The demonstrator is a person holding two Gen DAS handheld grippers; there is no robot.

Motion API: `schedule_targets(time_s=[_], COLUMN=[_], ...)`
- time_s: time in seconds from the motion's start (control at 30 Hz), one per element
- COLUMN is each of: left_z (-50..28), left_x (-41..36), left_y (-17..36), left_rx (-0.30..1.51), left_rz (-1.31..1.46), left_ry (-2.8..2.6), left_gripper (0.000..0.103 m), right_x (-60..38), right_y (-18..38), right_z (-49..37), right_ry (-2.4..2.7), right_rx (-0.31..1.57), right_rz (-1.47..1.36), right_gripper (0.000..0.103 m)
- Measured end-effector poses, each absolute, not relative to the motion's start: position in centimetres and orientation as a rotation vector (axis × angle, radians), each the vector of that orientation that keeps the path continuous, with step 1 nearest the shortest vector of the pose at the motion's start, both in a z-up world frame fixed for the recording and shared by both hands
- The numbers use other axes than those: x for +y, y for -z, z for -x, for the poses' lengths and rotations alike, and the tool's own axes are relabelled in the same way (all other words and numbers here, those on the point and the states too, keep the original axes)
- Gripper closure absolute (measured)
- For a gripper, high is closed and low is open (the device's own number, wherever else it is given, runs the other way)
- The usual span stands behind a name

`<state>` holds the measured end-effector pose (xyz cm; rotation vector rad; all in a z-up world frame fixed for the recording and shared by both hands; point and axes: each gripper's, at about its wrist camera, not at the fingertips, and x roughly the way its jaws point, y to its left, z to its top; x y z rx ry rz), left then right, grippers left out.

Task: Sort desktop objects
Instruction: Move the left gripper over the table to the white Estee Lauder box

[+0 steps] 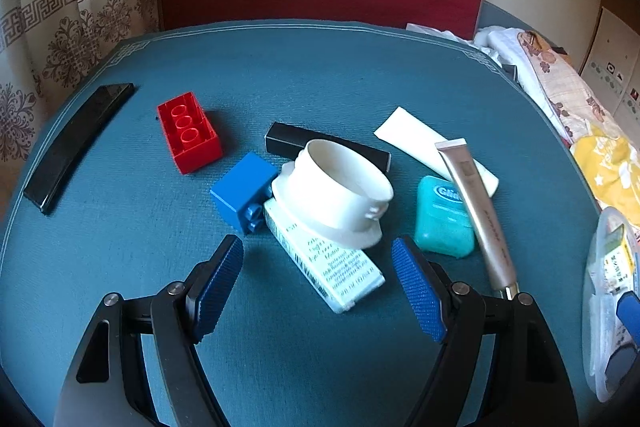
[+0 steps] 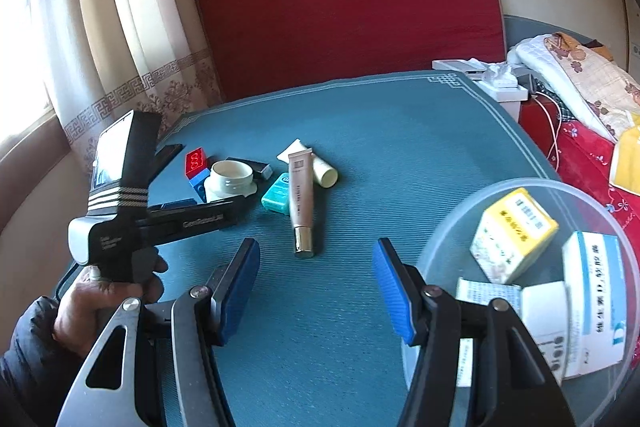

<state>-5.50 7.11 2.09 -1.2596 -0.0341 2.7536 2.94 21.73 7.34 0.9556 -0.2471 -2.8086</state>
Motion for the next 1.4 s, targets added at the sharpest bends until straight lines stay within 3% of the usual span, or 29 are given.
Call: schedule_targets(time_s=[1.4], left_z=[5.3], left_x=[2.9], left_y=[-1.4], left_rx=[0.063], left_rz=[1.273], left_ry=[-2.809], left_gripper=[0.023], right_x=[18.2], right_y=[-2.8], right_z=[4.7], right_ry=[2.769], right_rx=[-0.108], right_rz=[-1.236], right_gripper=[0.040])
